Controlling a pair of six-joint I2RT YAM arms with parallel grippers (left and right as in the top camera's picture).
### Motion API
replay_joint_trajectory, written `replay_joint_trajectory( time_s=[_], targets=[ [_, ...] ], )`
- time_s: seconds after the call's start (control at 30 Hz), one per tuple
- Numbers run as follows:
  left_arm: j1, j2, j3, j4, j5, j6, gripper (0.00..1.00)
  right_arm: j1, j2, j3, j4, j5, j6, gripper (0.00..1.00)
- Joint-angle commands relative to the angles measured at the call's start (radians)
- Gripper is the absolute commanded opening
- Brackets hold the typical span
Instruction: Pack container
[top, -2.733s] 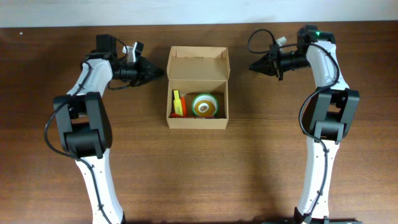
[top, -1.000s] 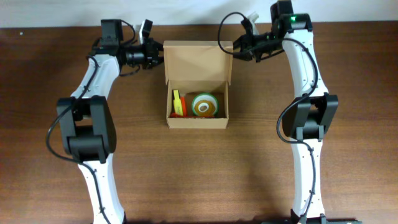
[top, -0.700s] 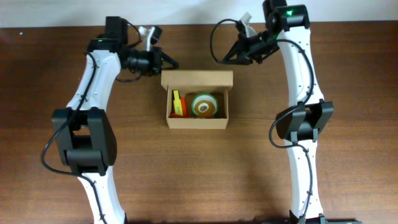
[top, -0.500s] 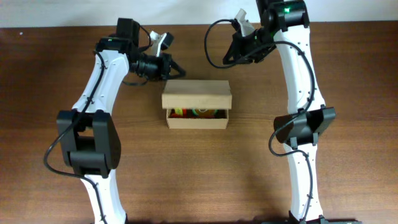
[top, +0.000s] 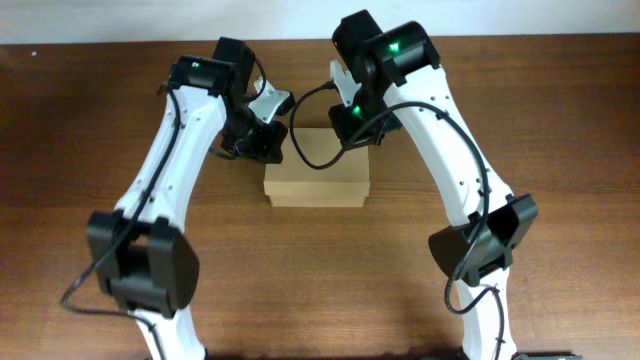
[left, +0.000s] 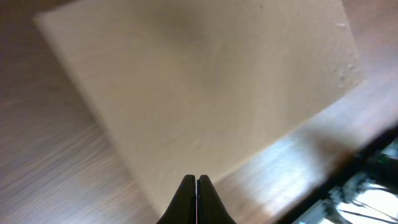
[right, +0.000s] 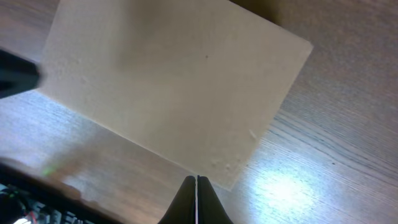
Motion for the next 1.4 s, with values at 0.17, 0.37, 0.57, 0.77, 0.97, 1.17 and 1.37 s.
replay_joint_trajectory(
  time_s=[0.17, 0.37, 0.57, 0.77, 0.97, 1.17, 1.37],
  targets=[
    [-0.026, -0.058, -0.061, -0.005, -0.204, -0.031, 0.02, 0.0, -0.031, -0.159, -0.005, 0.044, 0.012, 0.04],
    [-0.026, -0.058, -0.238, 0.115, -0.191, -0.054, 0.02, 0.0, -0.028, -0.376, 0.086, 0.043, -0.005, 0.04],
    [-0.026, -0.058, -0.297, 0.16, -0.177, -0.058, 0.02, 0.0, -0.027, -0.515, 0.188, 0.031, -0.005, 0.04],
    [0.001, -0.064, -0.196, 0.144, -0.214, -0.08, 0.02, -0.041, -0.034, -0.266, 0.16, 0.032, -0.004, 0.04],
    [0.126, -0.066, 0.192, 0.038, -0.465, -0.104, 0.1, -0.244, -0.034, 0.294, -0.006, 0.036, 0.088, 0.04],
    [0.33, -0.064, 0.201, 0.076, -0.465, -0.102, 0.25, -0.448, -0.029, 0.305, -0.005, 0.037, 0.157, 0.04],
    [0.377, -0.064, 0.201, 0.082, -0.465, -0.102, 1.0, -0.491, -0.029, 0.305, -0.006, 0.035, 0.158, 0.99]
  ],
)
